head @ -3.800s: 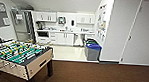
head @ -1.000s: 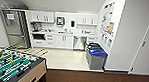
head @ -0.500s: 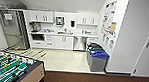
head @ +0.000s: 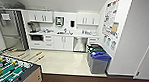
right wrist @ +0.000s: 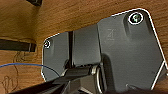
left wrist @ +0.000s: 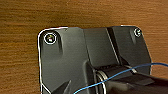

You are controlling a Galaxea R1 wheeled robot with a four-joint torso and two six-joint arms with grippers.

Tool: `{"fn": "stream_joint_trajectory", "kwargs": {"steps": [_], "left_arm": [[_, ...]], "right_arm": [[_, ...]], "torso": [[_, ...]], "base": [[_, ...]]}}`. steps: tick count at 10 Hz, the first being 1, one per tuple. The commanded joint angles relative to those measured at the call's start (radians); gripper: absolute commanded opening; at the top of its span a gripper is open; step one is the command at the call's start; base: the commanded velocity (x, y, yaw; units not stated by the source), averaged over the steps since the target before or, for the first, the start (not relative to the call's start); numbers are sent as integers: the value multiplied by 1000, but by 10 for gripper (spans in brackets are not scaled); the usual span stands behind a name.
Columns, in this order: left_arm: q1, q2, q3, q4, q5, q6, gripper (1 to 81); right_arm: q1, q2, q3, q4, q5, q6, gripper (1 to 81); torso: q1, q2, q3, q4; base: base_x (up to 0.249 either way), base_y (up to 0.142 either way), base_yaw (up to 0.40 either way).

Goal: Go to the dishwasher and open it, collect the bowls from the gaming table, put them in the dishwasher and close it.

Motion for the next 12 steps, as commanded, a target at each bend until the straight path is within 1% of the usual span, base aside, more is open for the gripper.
{"fn": "stream_joint_trajectory", "kwargs": {"steps": [1,3,7,12], "left_arm": [[-42,-57,47,-3,49,4,811],[-42,-67,53,-3,49,4,811],[-40,-110,127,-2,47,4,811],[-40,-109,128,-2,47,6,811]], "right_arm": [[32,-101,95,13,-47,6,811],[30,-144,158,13,-42,6,811],[33,-144,167,13,-45,6,811],[39,-138,159,13,-48,6,811]], "torso": [[0,0,0,0],[0,0,0,0],[0,0,0,0],[0,0,0,0]], "base": [[186,0,0],[186,0,0],[186,0,0],[186,0,0]]}}
